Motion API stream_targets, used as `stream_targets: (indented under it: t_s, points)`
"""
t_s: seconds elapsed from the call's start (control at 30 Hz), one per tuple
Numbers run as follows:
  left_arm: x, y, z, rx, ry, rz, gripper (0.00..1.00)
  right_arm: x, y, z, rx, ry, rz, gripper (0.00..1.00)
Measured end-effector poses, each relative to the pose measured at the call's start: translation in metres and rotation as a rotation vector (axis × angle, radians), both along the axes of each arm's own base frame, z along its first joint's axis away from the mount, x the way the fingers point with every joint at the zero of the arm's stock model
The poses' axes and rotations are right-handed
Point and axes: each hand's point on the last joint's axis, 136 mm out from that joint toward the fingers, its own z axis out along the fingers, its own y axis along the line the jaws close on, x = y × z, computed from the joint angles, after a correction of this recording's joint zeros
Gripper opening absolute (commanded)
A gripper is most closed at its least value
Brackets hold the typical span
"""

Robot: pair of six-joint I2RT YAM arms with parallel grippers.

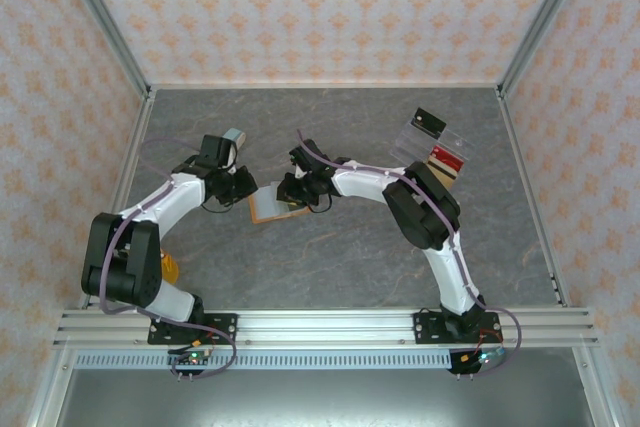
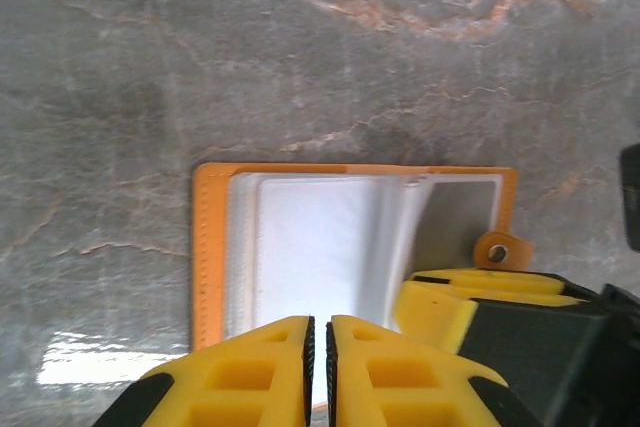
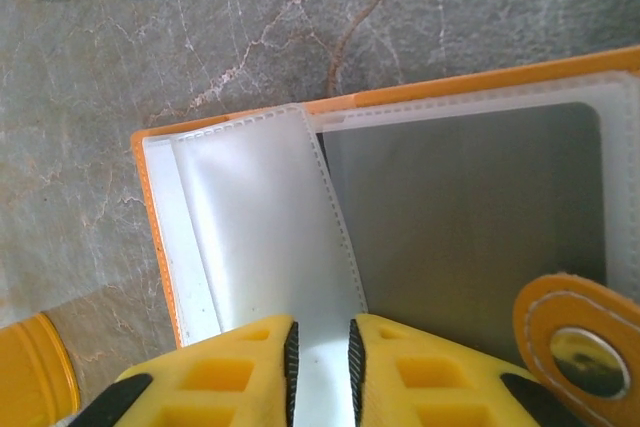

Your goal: Take the credit cards out of the card holder

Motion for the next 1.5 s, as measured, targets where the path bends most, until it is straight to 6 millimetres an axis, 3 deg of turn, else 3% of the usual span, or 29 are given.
stream_targets:
  t_s: [0.17,0.33,0.6,0.77,1.0,1.13,1.5]
  points:
    - [0.006,-0.02,-0.014,-0.044,0.033,-0.05,0.19,0.0,0.002,-0.002,0.008,0.006,0.002,0.17]
    - [0.01,-0.037,-0.025,-0.088,0.052,-0.082,0.17,-0.001,0.002,-0.004,0.01,0.011,0.002,0.11]
    - [0.031,-0.043,-0.027,-0.095,0.027,-0.082,0.09,-0.001,0.002,-0.004,0.01,0.012,0.003,0.05]
    - [0.032,-0.041,-0.04,-0.081,0.064,-0.079,0.06,-0.001,0.003,-0.004,0.011,0.013,0.004,0.05]
    - [0.027,-0.032,-0.049,-0.028,0.093,-0.064,0.05,-0.001,0.0,-0.003,0.029,0.004,-0.009,0.12]
    - [0.026,-0.031,-0.05,-0.016,0.093,-0.072,0.05,-0.001,-0.007,0.0,0.031,0.005,-0.024,0.21]
    - [0.022,-0.027,-0.049,0.009,0.1,-0.076,0.06,0.002,-0.009,0.004,0.045,0.006,-0.043,0.33]
